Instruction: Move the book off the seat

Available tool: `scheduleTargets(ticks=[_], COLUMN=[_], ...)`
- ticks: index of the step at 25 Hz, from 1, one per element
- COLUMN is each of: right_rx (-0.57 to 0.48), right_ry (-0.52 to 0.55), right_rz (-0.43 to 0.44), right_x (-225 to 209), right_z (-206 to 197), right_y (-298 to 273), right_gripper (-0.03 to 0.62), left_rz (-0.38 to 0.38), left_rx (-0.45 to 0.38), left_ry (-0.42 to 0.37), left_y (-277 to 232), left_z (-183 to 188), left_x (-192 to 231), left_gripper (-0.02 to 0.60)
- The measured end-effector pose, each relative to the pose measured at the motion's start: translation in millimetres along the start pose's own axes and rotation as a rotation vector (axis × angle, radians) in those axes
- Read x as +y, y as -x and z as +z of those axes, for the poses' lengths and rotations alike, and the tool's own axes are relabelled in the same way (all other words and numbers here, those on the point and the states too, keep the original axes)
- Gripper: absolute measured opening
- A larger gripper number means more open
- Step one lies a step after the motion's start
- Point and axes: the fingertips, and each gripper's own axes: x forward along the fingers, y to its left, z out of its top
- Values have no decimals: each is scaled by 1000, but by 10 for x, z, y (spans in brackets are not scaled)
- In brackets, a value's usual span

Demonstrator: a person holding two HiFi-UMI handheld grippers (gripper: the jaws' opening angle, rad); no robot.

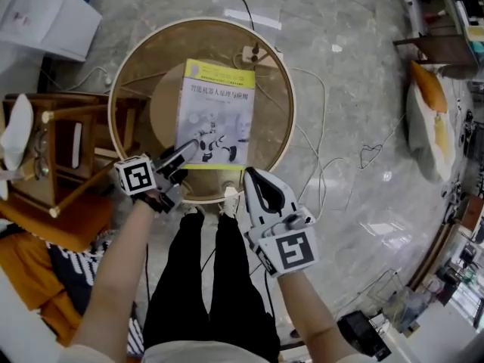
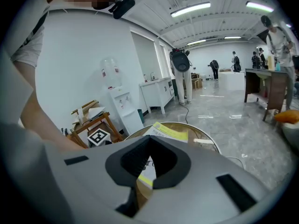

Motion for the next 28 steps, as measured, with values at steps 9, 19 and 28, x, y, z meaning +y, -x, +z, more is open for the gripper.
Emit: scheduleTargets(ticks=[9,19,28], right_rx=[-1,21,18], right_ry=[11,30,47], right_rz=[26,39,57], right_x=[-49,-123,9], right_z=[66,6,-43], right_y=[-5,34,12], right_gripper=[20,20,20], left_rz=[232,362,558], left_rx=[-37,-25,79], left_ry=[-30,-81,-187], left_y=[237,273,230], left_z=[19,-47,-52], left_x=[553,824,1014], left_gripper=[81,80,81])
